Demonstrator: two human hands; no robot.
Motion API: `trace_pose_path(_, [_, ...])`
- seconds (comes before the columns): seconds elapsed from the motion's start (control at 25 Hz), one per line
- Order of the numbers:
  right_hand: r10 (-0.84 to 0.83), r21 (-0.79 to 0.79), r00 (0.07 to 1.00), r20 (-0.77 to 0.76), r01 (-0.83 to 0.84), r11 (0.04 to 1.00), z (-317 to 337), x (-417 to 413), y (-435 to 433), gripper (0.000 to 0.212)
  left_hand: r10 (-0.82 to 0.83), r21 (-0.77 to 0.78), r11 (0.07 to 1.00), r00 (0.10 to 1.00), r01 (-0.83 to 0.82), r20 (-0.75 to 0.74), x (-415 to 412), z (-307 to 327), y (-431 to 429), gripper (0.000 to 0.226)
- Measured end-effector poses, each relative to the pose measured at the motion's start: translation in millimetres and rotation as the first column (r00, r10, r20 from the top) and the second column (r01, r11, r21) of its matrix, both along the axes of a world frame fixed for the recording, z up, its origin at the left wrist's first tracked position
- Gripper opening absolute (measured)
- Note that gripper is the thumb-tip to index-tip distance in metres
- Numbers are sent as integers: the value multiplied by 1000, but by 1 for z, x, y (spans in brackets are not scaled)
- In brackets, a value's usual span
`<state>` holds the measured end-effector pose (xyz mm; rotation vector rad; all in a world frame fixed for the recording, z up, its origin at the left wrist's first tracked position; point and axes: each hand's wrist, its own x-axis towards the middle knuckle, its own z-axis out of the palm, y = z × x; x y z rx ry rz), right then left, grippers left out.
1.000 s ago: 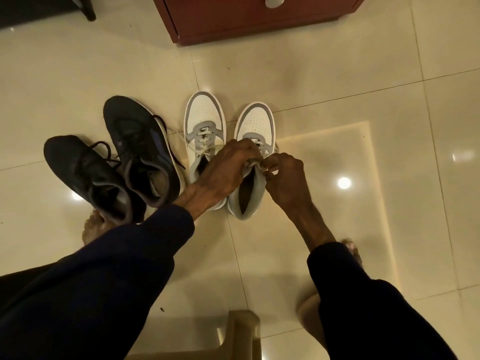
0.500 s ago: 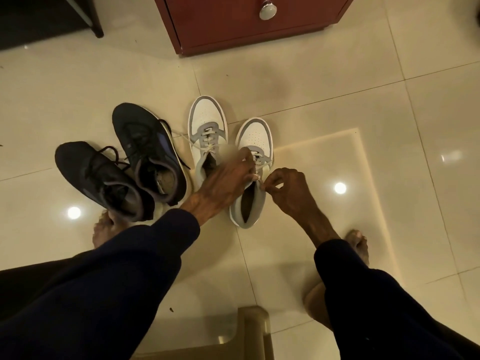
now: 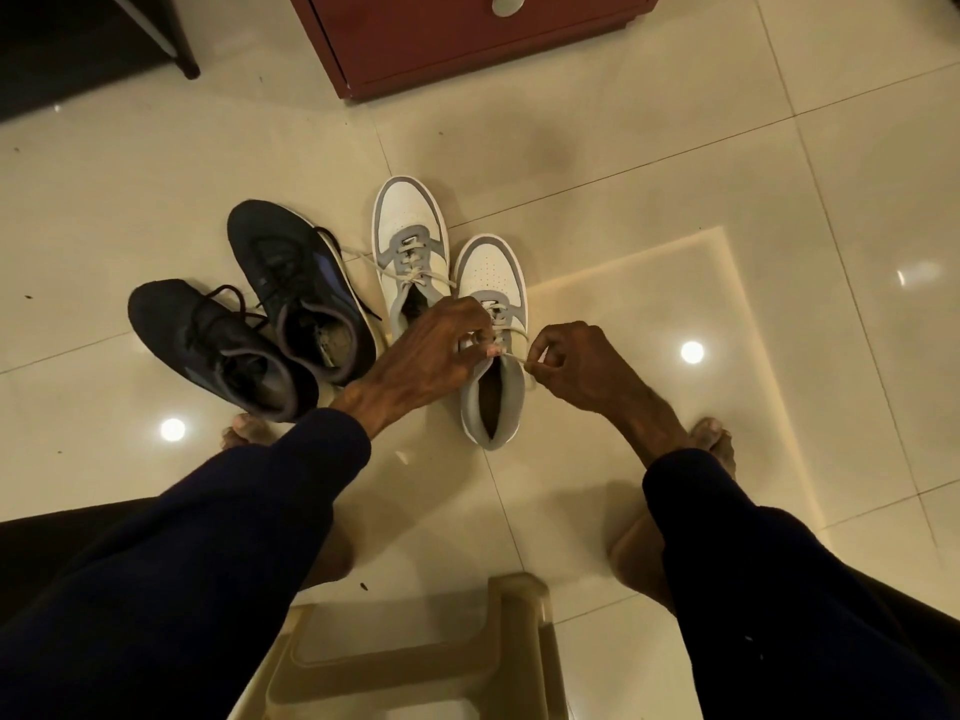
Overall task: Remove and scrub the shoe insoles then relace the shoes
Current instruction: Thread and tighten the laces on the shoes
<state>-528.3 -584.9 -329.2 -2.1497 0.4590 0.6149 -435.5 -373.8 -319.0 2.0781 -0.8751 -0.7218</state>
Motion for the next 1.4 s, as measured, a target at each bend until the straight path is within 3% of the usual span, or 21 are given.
trace_pose_path(0.12, [103,-44,991,-86,-108,993,8,5,-10,15,84,-2,996,988,-85,132,-9,0,8,22])
trace_pose_path(0.2, [56,-1,997,-60,-56,998,18,9,-15,20,233,-19,973,965,-232,119,-16,4,9,20])
trace_pose_path(0.28, [-56,37,997,45,54,998,23,11,-16,24,400,-53,915,917,-400,-10,-19,8,9,19])
trace_pose_path(0.36, [-311,163,946,94,294,942,18,7,-10,22,553,-93,799,787,-594,-273,-21,6,7,21])
trace_pose_path(0.44, [-649,425,759,-54,605,673,9,0,1,19,683,-27,571,493,-820,-539,-24,-3,4,23])
trace_pose_path(0.52, [-796,556,537,-281,767,321,4,-8,11,20,691,84,338,187,-937,-698,-27,-11,0,22])
trace_pose_path(0.56, [-815,578,442,-375,799,167,3,-10,14,21,666,106,303,131,-947,-734,-31,-15,-3,20])
trace_pose_path(0.64, [-809,601,323,-491,798,-46,0,-12,21,22,604,90,325,134,-942,-785,-40,-19,-12,18])
trace_pose_path(0.72, [-791,630,316,-523,768,-110,-1,-7,27,23,564,96,333,116,-938,-818,-44,-22,-19,25])
trace_pose_path(0.88, [-754,692,451,-477,722,-6,2,14,29,16,516,56,347,140,-936,-845,-37,-22,-26,16])
trace_pose_path(0.96, [-748,676,560,-355,707,208,1,22,30,20,482,2,373,192,-928,-855,-34,-20,-27,12])
trace_pose_path(1.04, [-705,623,679,-204,646,441,-4,25,31,28,520,-87,466,353,-880,-778,-34,-22,-28,10])
trace_pose_path(1.12, [-659,584,746,-98,579,569,-7,25,33,27,547,-152,593,534,-791,-645,-34,-25,-31,12])
trace_pose_path(1.24, [-652,498,758,25,556,665,-9,26,31,20,563,-152,648,603,-747,-565,-30,-28,-35,15])
trace_pose_path(1.4, [-651,376,758,50,589,715,-11,27,32,25,514,-177,704,665,-688,-541,-23,-38,-31,18])
